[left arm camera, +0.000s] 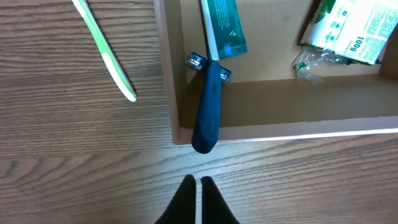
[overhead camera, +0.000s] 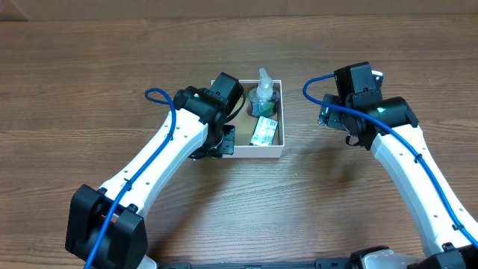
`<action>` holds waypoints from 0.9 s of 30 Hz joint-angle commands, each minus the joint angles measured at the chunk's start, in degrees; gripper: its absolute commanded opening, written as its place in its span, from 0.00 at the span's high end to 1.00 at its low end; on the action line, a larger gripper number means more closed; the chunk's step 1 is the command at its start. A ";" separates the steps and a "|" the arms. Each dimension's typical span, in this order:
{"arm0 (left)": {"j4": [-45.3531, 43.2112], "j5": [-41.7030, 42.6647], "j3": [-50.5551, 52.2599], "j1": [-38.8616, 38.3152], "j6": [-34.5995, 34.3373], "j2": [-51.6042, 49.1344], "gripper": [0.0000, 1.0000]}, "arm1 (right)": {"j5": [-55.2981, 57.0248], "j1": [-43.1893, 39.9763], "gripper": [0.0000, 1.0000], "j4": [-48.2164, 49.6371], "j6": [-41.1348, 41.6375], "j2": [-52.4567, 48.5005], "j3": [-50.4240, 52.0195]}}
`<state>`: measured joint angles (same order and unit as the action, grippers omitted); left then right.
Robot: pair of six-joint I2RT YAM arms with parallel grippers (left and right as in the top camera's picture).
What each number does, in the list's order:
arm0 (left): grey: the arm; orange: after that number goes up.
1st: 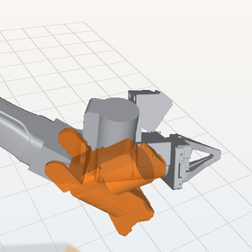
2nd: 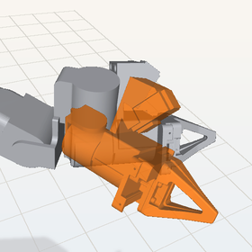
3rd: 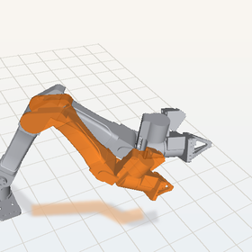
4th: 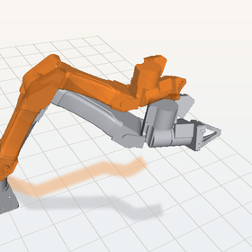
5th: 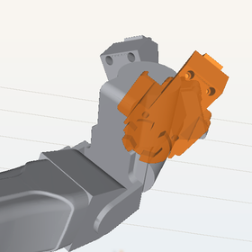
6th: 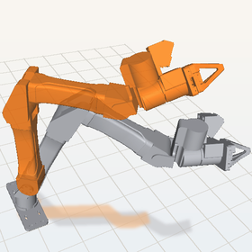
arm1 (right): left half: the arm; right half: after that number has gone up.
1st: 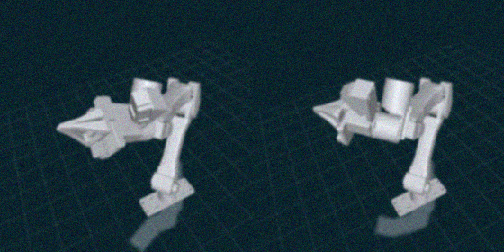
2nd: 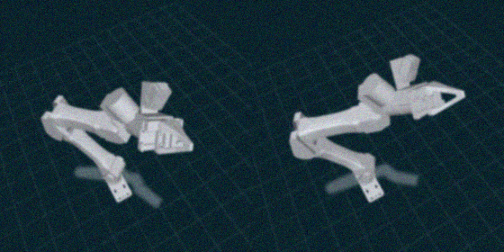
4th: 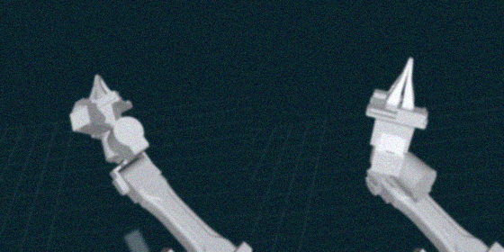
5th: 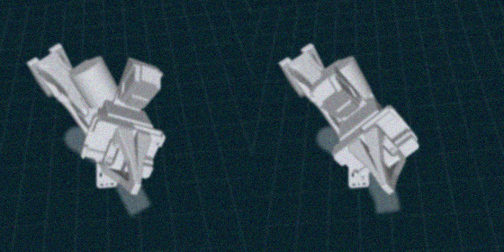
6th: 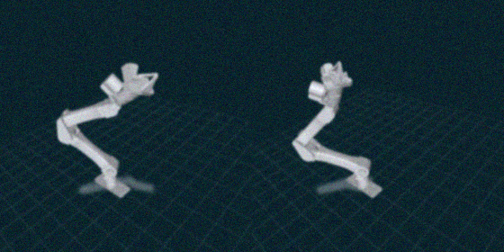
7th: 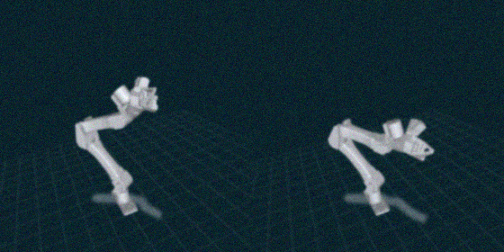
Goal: Pack container
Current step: 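Lower the toothpaste into the box's left side and release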
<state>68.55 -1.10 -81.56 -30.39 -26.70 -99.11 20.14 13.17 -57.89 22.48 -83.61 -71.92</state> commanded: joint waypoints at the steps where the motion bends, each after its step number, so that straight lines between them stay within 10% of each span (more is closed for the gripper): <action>1: -0.09 -0.98 0.46 0.00 -0.35 0.85 0.96 | 0.79 -0.17 0.00 0.31 0.28 0.98 -1.22; 27: -1.79 -1.05 0.52 0.00 -0.33 -0.59 0.96 | 0.79 -0.17 0.00 0.33 0.28 0.98 -1.22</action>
<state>67.22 -1.34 -81.34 -30.39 -26.68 -99.11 20.14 13.15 -57.91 22.48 -83.61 -71.92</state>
